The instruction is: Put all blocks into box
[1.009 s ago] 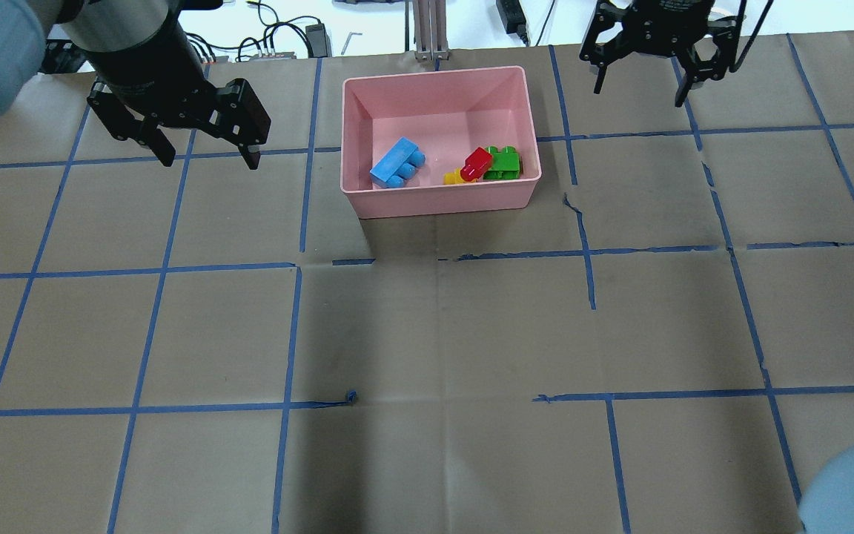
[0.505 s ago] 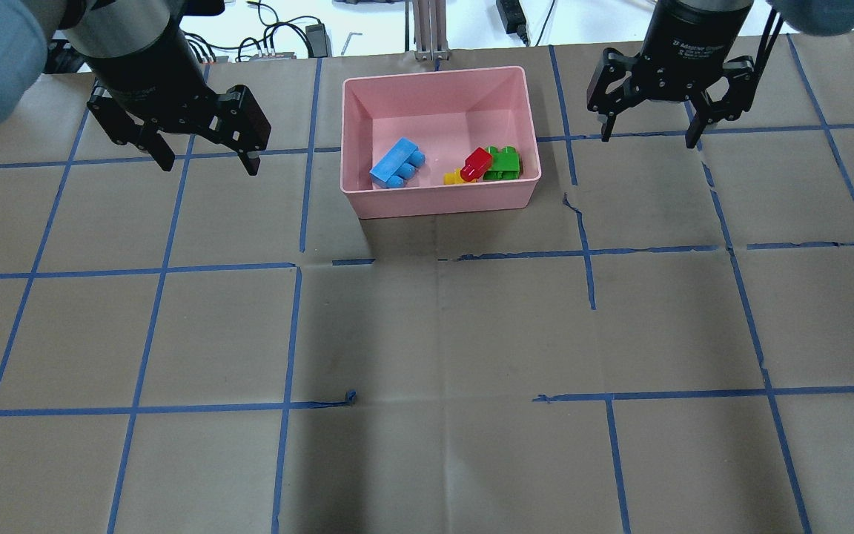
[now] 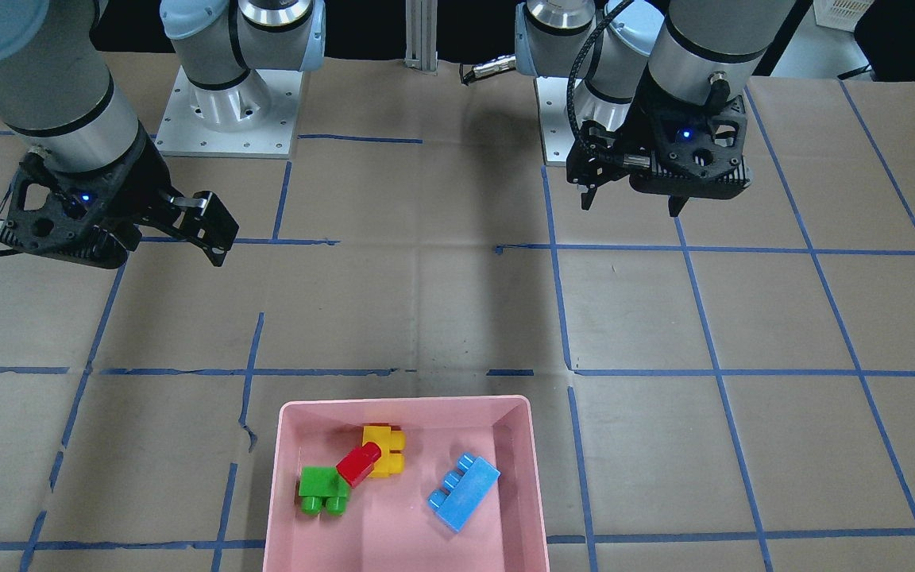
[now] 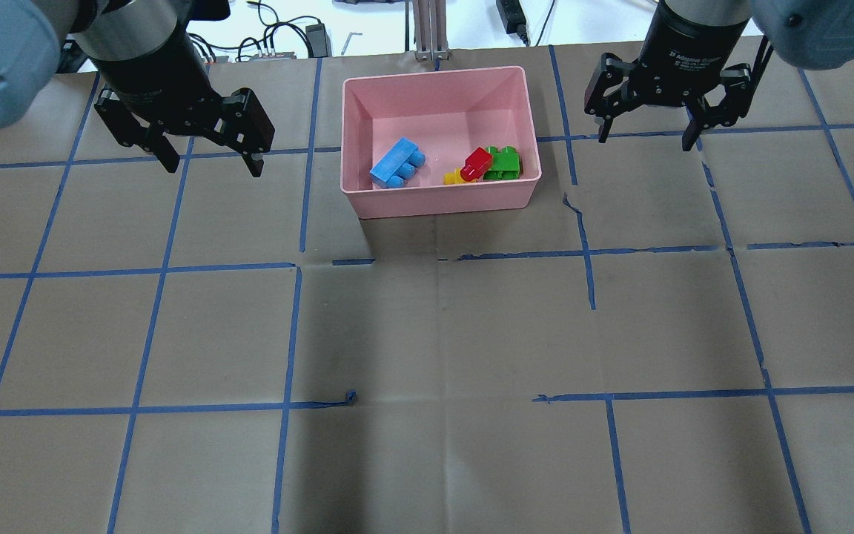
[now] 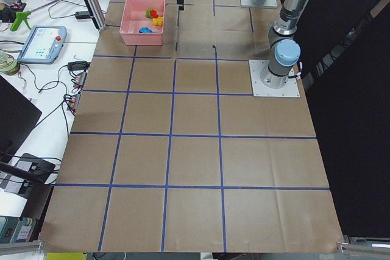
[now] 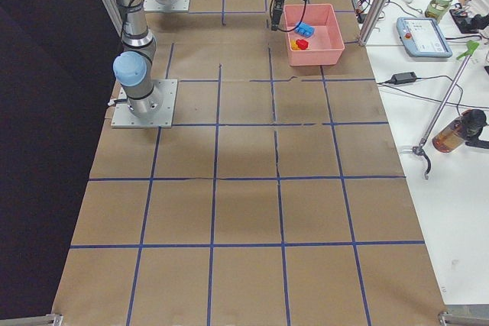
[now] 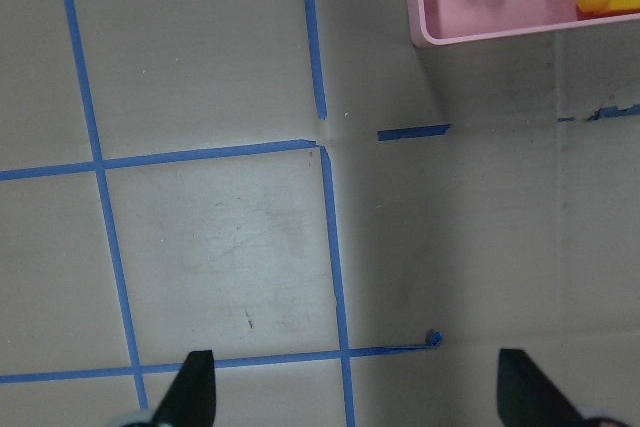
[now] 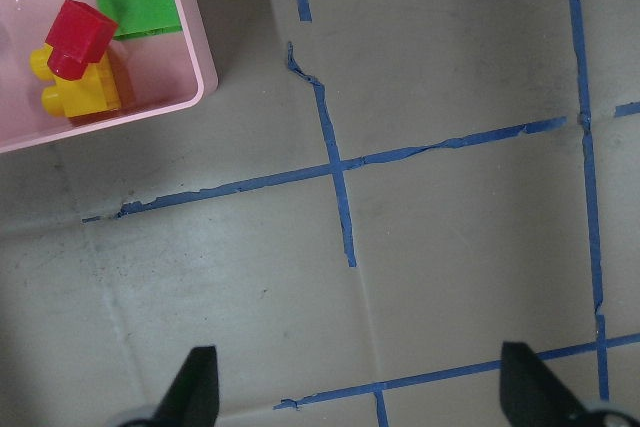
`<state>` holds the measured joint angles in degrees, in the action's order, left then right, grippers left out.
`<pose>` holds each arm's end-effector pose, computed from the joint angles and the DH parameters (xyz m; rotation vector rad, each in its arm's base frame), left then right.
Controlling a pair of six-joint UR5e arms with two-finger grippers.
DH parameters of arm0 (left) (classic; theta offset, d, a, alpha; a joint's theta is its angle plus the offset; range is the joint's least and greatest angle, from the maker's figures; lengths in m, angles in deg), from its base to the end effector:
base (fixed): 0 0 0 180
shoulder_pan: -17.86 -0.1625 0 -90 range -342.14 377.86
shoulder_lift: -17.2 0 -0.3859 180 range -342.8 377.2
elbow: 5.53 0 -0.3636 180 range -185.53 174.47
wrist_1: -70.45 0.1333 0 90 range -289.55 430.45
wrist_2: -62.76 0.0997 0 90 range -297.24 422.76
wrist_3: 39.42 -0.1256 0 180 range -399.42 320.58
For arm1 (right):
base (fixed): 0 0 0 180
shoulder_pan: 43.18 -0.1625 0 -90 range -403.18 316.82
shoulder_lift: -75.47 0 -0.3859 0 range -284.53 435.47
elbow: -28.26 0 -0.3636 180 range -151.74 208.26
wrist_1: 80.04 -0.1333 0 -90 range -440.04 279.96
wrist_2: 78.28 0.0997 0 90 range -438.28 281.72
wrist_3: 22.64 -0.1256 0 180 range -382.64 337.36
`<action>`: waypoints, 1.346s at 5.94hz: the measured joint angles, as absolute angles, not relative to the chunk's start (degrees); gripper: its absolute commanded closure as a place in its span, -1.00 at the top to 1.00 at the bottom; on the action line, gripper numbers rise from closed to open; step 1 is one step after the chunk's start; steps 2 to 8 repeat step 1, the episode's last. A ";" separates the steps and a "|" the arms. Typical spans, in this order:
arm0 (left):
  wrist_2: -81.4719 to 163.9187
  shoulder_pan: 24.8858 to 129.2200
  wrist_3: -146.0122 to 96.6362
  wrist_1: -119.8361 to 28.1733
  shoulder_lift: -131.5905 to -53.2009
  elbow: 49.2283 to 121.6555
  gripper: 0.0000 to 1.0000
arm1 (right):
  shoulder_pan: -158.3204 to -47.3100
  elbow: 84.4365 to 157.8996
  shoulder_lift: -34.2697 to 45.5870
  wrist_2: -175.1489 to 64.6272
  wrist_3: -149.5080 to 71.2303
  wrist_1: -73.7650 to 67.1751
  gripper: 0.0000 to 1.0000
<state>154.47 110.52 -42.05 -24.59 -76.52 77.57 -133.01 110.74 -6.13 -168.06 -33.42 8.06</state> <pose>-0.1519 -0.4771 0.4390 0.1443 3.1080 0.0505 0.1323 -0.5138 0.4084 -0.2997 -3.1257 -0.0764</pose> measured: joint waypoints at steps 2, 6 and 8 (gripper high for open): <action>154.44 110.50 -42.08 -24.57 -76.80 77.49 0.99 | -133.01 110.77 -6.12 -168.09 -33.44 8.10 0.99; 154.44 110.50 -42.08 -24.57 -76.80 77.49 0.99 | -133.01 110.77 -6.12 -168.09 -33.44 8.10 0.99; 154.44 110.50 -42.08 -24.57 -76.80 77.49 0.99 | -133.01 110.77 -6.12 -168.09 -33.44 8.10 0.99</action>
